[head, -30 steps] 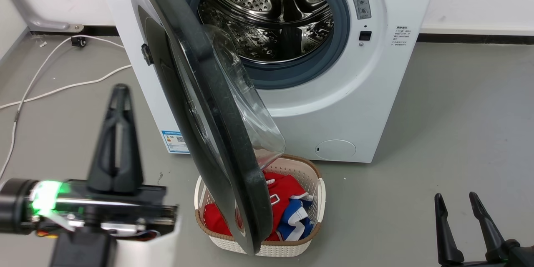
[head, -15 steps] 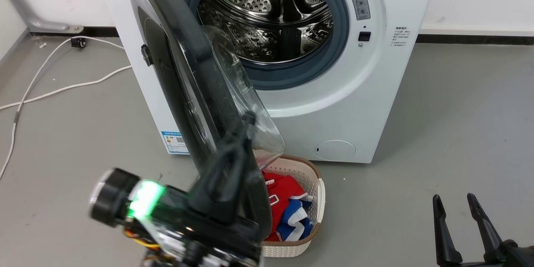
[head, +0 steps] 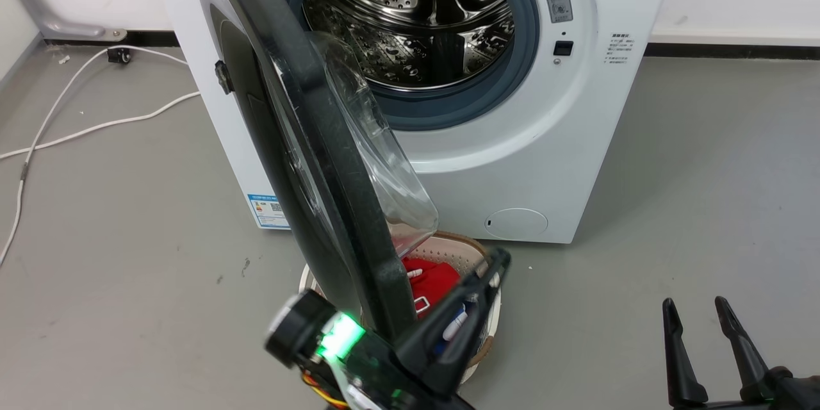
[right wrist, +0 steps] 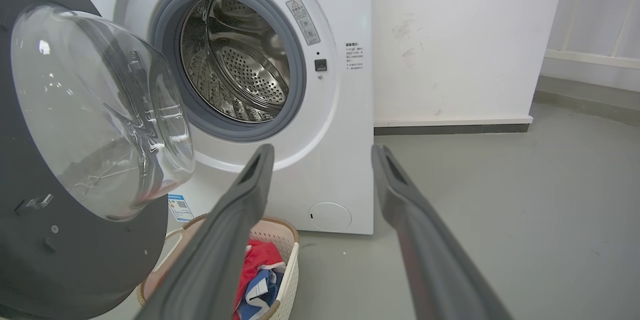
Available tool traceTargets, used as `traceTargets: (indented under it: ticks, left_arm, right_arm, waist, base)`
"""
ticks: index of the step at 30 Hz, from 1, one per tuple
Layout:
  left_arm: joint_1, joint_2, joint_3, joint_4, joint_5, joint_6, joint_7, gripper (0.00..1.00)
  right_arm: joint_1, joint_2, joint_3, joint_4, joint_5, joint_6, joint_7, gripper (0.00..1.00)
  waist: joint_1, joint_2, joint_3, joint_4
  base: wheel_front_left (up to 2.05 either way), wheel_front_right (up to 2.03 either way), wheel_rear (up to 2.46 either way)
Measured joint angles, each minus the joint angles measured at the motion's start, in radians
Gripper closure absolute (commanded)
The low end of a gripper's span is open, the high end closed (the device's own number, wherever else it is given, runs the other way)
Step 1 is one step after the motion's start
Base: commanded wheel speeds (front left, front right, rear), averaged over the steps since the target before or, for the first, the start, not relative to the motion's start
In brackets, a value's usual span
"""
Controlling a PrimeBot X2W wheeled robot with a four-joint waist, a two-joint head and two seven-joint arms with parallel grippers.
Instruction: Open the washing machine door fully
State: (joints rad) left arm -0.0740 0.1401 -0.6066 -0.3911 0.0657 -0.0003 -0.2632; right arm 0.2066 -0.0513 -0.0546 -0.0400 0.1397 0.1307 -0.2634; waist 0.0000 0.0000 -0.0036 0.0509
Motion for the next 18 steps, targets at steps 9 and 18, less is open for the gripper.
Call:
traceTargets:
  ticks: [9,18]
  left_arm:
    - [0.042,0.004,-0.056,0.142,-0.043,-0.007,0.0,1.0]
    - [0.049,-0.003,-0.027,0.287,-0.087,0.007,0.0,1.0]
  right_arm:
    - [-0.017,0.0,0.001,0.004,-0.003,0.0,0.0,0.0]
    - [-0.047,0.0,0.009,0.009,-0.01,0.0,0.0,0.0]
  waist:
    - [0.0,0.0,0.026,0.0]
    - [0.0,0.0,0.071,-0.001]
  base:
    - [0.0,0.0,0.0]
    - [0.0,0.0,0.0]
